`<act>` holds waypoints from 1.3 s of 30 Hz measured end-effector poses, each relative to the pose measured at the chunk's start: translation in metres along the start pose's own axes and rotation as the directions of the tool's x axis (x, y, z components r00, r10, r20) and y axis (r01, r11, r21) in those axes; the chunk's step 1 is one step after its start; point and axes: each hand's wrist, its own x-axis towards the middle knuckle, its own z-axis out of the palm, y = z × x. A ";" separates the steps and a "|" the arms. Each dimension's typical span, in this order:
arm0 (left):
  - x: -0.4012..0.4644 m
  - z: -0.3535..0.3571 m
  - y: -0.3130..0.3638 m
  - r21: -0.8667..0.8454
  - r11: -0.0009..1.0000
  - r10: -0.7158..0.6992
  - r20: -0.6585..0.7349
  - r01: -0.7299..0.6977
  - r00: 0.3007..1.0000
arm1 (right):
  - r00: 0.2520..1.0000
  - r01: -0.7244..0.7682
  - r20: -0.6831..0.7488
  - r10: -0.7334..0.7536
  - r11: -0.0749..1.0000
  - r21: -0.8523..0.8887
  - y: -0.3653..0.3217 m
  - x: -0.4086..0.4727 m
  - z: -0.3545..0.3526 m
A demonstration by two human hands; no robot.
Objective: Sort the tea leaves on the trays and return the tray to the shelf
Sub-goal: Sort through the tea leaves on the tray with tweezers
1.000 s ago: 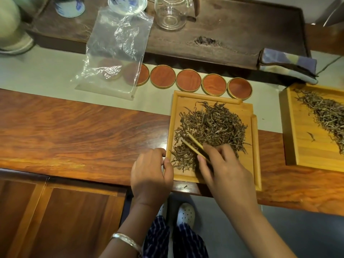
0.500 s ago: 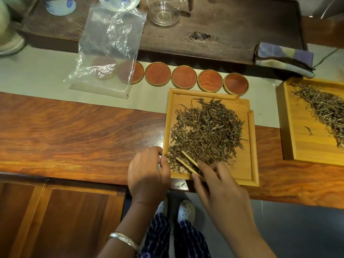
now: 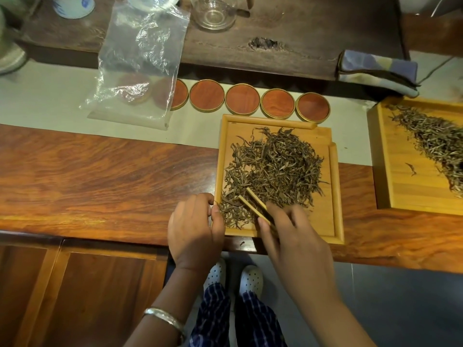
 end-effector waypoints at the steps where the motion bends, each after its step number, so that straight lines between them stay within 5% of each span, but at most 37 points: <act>1: 0.000 0.000 0.000 -0.001 1.000 -0.007 0.005 0.007 1.000 | 1.000 0.005 0.014 -0.005 1.000 -0.012 -0.001 0.001 0.000; 17: 0.000 0.000 0.002 -0.016 0.999 -0.038 -0.004 0.038 0.999 | 0.994 -0.100 -0.040 0.100 0.995 0.013 0.058 -0.039 -0.015; 23: -0.001 0.000 0.002 -0.009 0.998 -0.056 0.009 0.057 0.998 | 1.000 0.021 -0.022 -0.020 0.999 0.031 0.032 -0.023 -0.003; 39: -0.002 0.001 0.001 -0.013 1.000 -0.022 0.005 0.022 1.000 | 0.984 -0.160 -0.075 0.159 0.987 -0.012 0.057 -0.027 -0.012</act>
